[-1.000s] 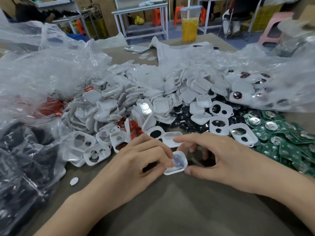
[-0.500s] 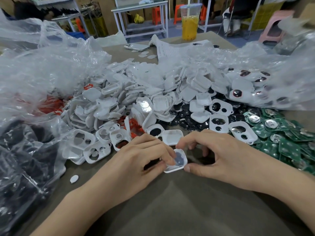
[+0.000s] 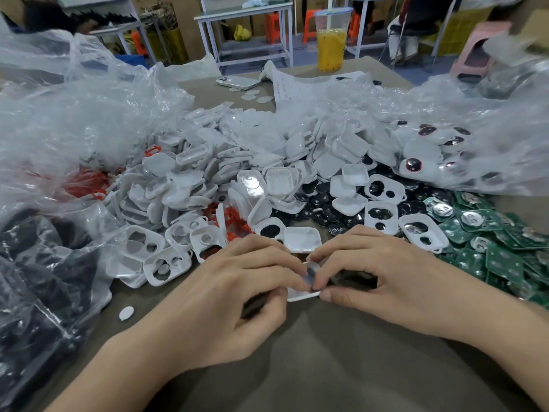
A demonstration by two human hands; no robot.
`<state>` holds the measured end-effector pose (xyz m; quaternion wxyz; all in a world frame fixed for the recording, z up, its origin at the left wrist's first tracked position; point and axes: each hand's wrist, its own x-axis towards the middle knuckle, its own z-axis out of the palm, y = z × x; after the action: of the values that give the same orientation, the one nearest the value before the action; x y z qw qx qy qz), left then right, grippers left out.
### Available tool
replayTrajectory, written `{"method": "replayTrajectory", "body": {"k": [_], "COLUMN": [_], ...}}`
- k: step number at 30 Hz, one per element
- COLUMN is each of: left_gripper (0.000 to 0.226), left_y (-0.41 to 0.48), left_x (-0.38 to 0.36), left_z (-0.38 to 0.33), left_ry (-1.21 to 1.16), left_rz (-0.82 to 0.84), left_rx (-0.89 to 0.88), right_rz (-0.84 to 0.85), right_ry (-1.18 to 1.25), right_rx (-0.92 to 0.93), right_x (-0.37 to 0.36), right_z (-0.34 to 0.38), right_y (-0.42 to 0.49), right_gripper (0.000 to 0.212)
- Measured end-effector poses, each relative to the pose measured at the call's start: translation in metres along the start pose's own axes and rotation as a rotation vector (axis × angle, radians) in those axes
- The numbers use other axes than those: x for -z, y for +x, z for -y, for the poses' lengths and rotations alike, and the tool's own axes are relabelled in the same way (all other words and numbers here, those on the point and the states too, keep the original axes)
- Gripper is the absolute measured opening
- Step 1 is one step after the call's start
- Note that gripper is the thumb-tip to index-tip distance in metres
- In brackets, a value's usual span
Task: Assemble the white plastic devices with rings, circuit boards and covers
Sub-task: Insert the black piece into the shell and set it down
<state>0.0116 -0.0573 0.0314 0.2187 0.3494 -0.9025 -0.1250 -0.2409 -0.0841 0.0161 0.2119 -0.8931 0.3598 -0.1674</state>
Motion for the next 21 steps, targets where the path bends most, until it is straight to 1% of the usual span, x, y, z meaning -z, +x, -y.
{"method": "replayTrajectory", "body": {"k": [4, 6, 9, 11, 17, 21], "left_gripper": [0.031, 0.03, 0.027, 0.026, 0.025, 0.026], "left_y": [-0.0016, -0.0009, 0.0004, 0.0004, -0.0001, -0.0004], "left_x": [0.0102, 0.011, 0.0082, 0.0084, 0.0062, 0.0033], "left_z": [0.0029, 0.0017, -0.001, -0.0008, -0.0006, 0.0017], "left_ry": [-0.007, 0.014, 0.063, 0.061, 0.076, 0.087], "left_rz": [-0.075, -0.039, 0.058, 0.074, 0.041, -0.03], "left_rx": [0.052, 0.056, 0.045, 0.056, 0.055, 0.08], "right_rz": [-0.007, -0.007, -0.014, -0.016, -0.016, -0.013], "right_ry": [-0.006, -0.008, -0.006, -0.002, -0.004, -0.011], "right_rx": [-0.01, -0.01, -0.007, -0.006, -0.012, -0.02], "right_x": [-0.0008, -0.0011, -0.0004, -0.0005, -0.0008, -0.001], "right_z": [-0.0018, -0.0018, -0.0011, -0.0007, -0.0006, -0.0002], "right_y": [-0.0003, -0.0006, -0.0003, 0.0, 0.0002, -0.0002], "right_gripper": [0.017, 0.017, 0.02, 0.02, 0.019, 0.016]}}
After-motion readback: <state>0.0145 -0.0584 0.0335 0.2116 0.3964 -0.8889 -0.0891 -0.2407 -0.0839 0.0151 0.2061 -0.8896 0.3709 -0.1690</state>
